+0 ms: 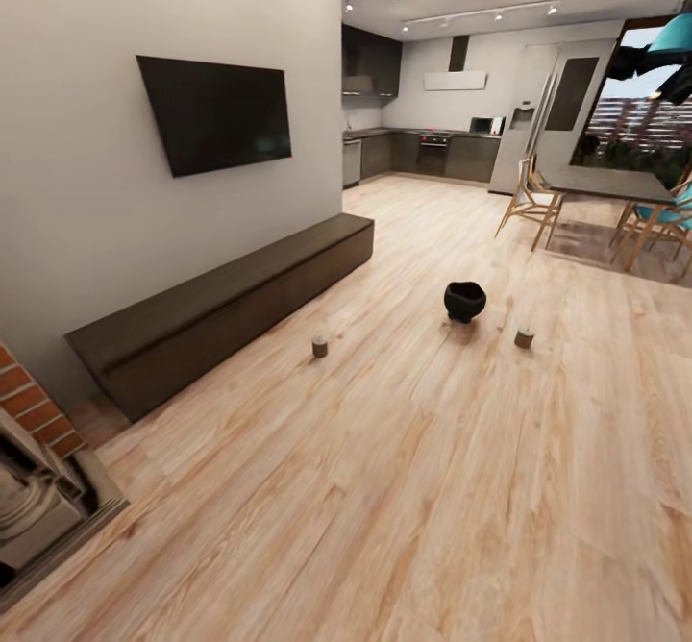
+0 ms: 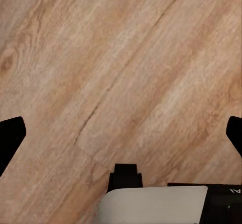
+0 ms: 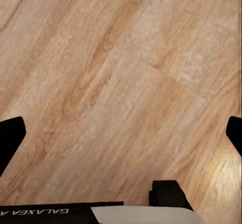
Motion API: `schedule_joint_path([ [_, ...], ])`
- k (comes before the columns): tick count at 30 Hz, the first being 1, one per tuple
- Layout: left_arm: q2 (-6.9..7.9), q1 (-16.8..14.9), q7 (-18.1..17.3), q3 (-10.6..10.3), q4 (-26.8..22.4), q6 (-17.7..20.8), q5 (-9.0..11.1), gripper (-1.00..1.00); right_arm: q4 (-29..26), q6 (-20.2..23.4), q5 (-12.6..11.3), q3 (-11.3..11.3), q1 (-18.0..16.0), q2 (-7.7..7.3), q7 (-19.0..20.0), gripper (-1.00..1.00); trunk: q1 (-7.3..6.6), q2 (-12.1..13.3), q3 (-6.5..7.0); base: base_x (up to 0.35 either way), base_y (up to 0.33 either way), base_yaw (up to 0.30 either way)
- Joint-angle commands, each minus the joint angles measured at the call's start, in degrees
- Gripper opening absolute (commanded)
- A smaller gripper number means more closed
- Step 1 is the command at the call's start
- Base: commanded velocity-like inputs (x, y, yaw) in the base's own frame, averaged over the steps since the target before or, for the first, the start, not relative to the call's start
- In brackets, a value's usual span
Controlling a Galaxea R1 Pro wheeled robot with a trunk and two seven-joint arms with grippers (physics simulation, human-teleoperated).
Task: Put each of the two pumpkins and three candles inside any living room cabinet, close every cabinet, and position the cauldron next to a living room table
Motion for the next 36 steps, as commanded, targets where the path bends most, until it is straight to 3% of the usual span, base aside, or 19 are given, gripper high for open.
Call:
schedule_joint_path([
  [1,0.45,-0.07,0.04,0.05,0.15,-0.22,0.11,1.0,0.12,-0.65,-0.09,-0.11,-0.09,0.0,-0.19,1.0,0.03,-0.02,-0.05,0.3,-0.143,0.0],
  [10,0.89,-0.12,0.04,0.32,2.88,-4.45,0.25,1.0,-0.55,-0.64,-0.27,-0.13,-2.49,0.25,-0.84,1.0,0.03,-0.02,-0.05,0.306,-0.086,0.0],
  [16,0.9,-0.14,-0.02,6.22,3.11,-6.04,0.2,1.0,-0.38,-0.95,-0.17,-0.02,-2.54,0.38,-1.42,1.0,0.03,-0.02,-0.05,0.321,-0.005,0.0],
  [19,0.79,-0.14,-0.04,7.86,3.13,-6.39,0.19,1.0,-0.46,-0.81,-1.36,-0.45,-2.52,0.45,-6.58,1.0,0.03,-0.02,-0.05,0.323,-0.011,0.0],
  [20,0.77,-0.14,-0.04,8.0,3.13,-6.45,0.19,1.0,-0.4,-0.81,-2.71,-0.73,-2.52,0.46,-8.52,1.0,0.03,-0.02,-0.05,0.32,-0.091,0.061],
  [24,0.68,-0.14,-0.05,8.2,3.13,-6.64,0.19,1.0,-0.35,-0.9,-4.18,-0.7,-2.52,0.46,-10.46,1.0,0.03,-0.02,-0.05,0.304,-0.156,0.179],
  [36,0.5,-0.14,-0.02,8.25,3.13,-8.44,0.1,1.0,-0.33,-0.93,-4.02,-0.52,-2.52,0.46,-11.07,1.0,0.03,-0.02,-0.16,0.268,-0.237,0.281],
])
